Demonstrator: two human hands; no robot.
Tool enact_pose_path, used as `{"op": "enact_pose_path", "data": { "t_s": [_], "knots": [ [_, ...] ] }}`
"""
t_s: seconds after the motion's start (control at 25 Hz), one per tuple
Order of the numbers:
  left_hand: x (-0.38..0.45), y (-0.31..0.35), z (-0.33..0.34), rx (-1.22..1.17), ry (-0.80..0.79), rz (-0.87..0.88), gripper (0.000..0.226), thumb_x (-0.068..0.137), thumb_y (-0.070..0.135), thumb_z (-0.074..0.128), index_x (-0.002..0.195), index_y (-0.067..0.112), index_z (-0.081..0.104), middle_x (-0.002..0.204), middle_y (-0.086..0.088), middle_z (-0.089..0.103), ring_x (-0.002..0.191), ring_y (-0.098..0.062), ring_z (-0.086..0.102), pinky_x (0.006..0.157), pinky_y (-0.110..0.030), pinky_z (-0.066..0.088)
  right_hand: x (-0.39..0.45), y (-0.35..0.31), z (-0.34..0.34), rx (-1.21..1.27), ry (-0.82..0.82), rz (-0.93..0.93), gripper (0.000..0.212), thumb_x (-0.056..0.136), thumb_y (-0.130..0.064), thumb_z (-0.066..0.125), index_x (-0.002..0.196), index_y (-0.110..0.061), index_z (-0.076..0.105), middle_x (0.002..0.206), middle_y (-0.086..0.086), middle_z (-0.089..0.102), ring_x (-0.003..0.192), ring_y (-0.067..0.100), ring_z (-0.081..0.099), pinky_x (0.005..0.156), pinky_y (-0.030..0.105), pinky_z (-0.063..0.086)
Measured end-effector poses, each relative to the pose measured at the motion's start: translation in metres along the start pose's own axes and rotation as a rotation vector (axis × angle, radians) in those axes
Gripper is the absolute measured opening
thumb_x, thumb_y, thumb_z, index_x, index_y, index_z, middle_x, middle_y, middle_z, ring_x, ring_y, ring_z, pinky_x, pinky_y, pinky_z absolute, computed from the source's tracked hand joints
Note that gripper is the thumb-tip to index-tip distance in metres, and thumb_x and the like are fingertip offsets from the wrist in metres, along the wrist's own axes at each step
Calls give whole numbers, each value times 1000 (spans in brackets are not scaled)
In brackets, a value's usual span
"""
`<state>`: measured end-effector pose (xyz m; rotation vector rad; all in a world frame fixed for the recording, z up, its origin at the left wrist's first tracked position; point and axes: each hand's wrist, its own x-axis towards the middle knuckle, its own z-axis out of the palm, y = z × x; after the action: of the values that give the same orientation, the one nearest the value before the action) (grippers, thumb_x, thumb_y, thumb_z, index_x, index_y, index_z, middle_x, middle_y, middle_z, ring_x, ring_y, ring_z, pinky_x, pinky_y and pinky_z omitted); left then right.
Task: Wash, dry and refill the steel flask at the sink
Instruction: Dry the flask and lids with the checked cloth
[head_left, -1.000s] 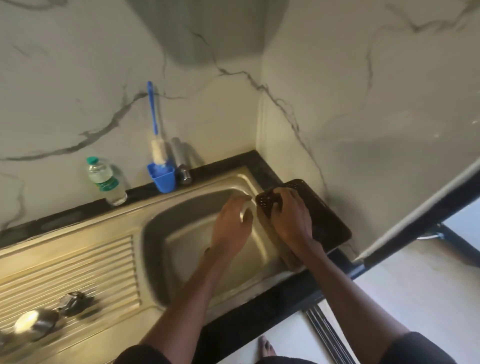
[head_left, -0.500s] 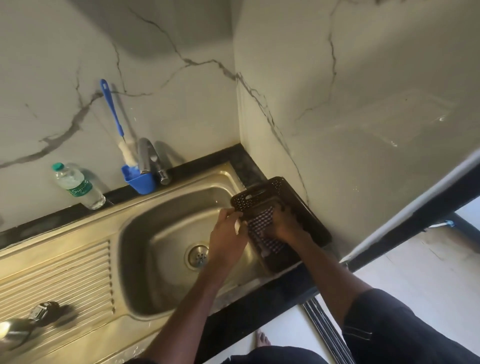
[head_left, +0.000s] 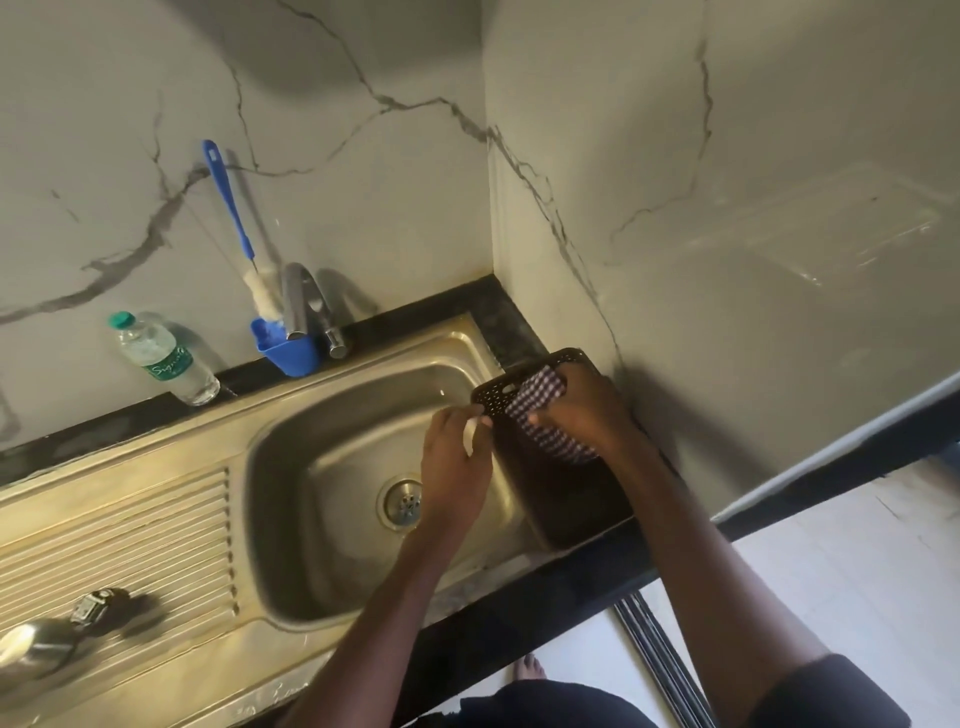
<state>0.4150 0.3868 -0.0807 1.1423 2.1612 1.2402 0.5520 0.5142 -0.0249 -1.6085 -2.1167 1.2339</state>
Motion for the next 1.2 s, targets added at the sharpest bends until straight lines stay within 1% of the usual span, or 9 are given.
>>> {"op": "enact_pose_path", "data": {
  "t_s": [0.08,0.2,0.36,0.48,0.6,0.72,0.84,1.04,1.2],
  "knots": [
    [4,8,-8,-207,29,-35,32,106,46,53,120,23,71,119,11,68,113,-9,63,99,-41,53,-13,-19,-15,115,-3,-75,54,83,-28,84,131,-16,61,113,-5,65,101,15,62,70,22,45],
    [10,26,-26,-547,-102,-92,45,104,60,49,120,24,72,117,2,75,112,-15,69,96,-39,57,-29,-48,-24,307,-93,-61,50,85,-34,83,129,-22,62,114,-4,69,100,17,69,75,27,54],
    [13,26,-56,-838,-54,-295,31,99,36,68,120,15,74,118,-6,77,114,-28,72,99,-49,58,-42,-76,-13,688,-292,17,28,89,-25,79,114,-18,69,110,6,77,90,18,77,71,29,61],
    [13,22,-81,-957,138,-451,18,95,26,74,105,12,75,110,-7,79,112,-33,72,97,-51,58,-49,-79,21,1151,-432,84,36,92,-19,72,125,-8,68,120,15,75,103,26,75,87,39,62],
    [10,9,-105,-1046,252,-555,20,93,26,77,105,9,75,109,-11,79,107,-34,75,96,-51,59,-52,-76,75,1394,-446,173,45,94,-31,69,131,-7,66,126,16,71,116,32,68,110,55,48],
    [7,-5,-129,-1035,404,-590,23,95,27,76,105,6,76,107,-14,80,103,-32,76,89,-45,61,-60,-93,122,1506,-504,177,51,97,-39,65,137,-7,63,135,18,67,127,35,62,115,56,42],
    [0,-12,-154,-933,481,-541,19,96,29,74,97,10,77,97,-9,81,96,-28,77,81,-41,64,-62,-121,153,1514,-505,162,51,92,-21,68,138,0,59,135,22,66,128,38,61,115,55,43],
    [-21,-55,-205,-648,486,-438,29,100,45,67,91,19,79,78,6,77,73,-10,71,60,-22,55,-61,-158,214,1715,-494,325,49,93,-14,61,140,-2,58,118,19,72,103,36,69,97,51,55],
    [-55,-124,-266,-634,733,-459,30,104,39,62,91,15,75,78,-6,69,79,-21,67,71,-37,55,-73,-171,263,1662,-561,404,54,87,-12,64,140,-1,57,132,22,66,115,41,64,106,59,49]
  ]
}}
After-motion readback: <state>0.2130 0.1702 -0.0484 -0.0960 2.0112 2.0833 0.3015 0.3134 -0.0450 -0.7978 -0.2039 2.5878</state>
